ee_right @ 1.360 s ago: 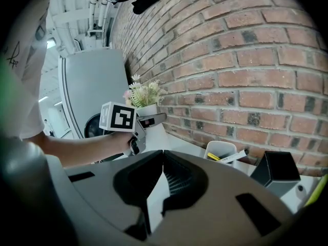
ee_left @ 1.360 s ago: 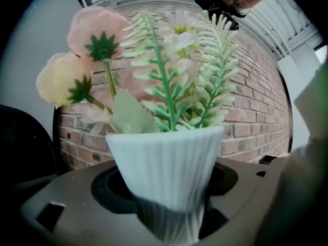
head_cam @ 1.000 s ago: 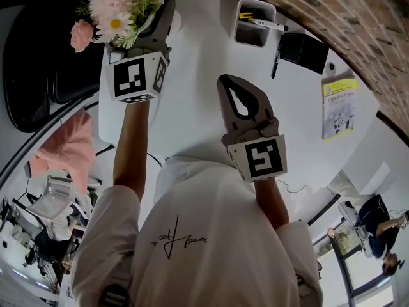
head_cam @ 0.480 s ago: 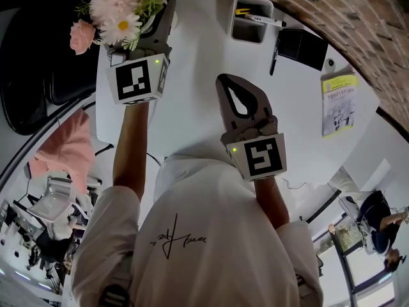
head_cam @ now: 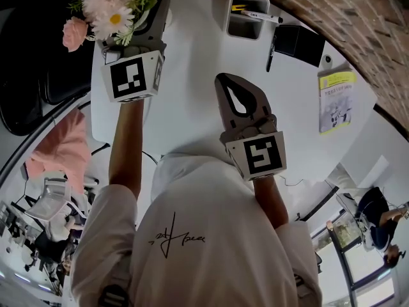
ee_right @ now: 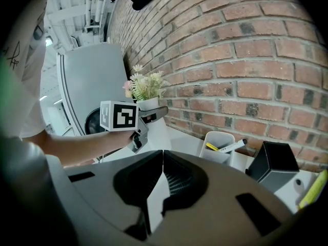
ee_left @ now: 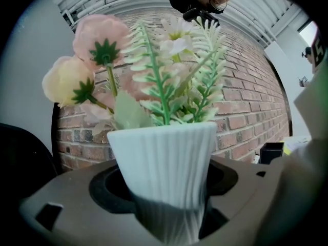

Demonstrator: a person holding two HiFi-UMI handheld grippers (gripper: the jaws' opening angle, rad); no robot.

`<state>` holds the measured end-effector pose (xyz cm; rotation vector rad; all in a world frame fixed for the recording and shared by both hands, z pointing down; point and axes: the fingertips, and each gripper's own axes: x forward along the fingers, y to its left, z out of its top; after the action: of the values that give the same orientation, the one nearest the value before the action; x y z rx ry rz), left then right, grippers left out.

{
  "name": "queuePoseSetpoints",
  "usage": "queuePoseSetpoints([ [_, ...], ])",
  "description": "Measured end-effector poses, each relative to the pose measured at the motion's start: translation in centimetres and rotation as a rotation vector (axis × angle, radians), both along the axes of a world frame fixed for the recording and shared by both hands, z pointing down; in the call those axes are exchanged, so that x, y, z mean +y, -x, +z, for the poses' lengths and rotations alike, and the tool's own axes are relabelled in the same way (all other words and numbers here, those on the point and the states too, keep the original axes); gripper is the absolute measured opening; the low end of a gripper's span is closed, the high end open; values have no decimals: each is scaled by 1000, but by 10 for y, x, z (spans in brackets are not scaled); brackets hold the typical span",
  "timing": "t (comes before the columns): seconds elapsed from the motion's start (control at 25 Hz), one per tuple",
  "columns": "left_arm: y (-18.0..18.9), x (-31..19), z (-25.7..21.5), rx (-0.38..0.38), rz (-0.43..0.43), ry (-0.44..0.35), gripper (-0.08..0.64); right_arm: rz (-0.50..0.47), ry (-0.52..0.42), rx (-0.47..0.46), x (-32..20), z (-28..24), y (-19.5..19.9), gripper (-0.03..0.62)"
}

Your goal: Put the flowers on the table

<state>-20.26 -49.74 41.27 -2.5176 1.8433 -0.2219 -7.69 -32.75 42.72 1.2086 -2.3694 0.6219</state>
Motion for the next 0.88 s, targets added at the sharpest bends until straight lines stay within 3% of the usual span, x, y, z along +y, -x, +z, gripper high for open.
queuePoseSetpoints([
  [0.88, 8, 16, 5, 8, -7, 36, 365, -9, -5, 2, 12, -8, 2, 25],
])
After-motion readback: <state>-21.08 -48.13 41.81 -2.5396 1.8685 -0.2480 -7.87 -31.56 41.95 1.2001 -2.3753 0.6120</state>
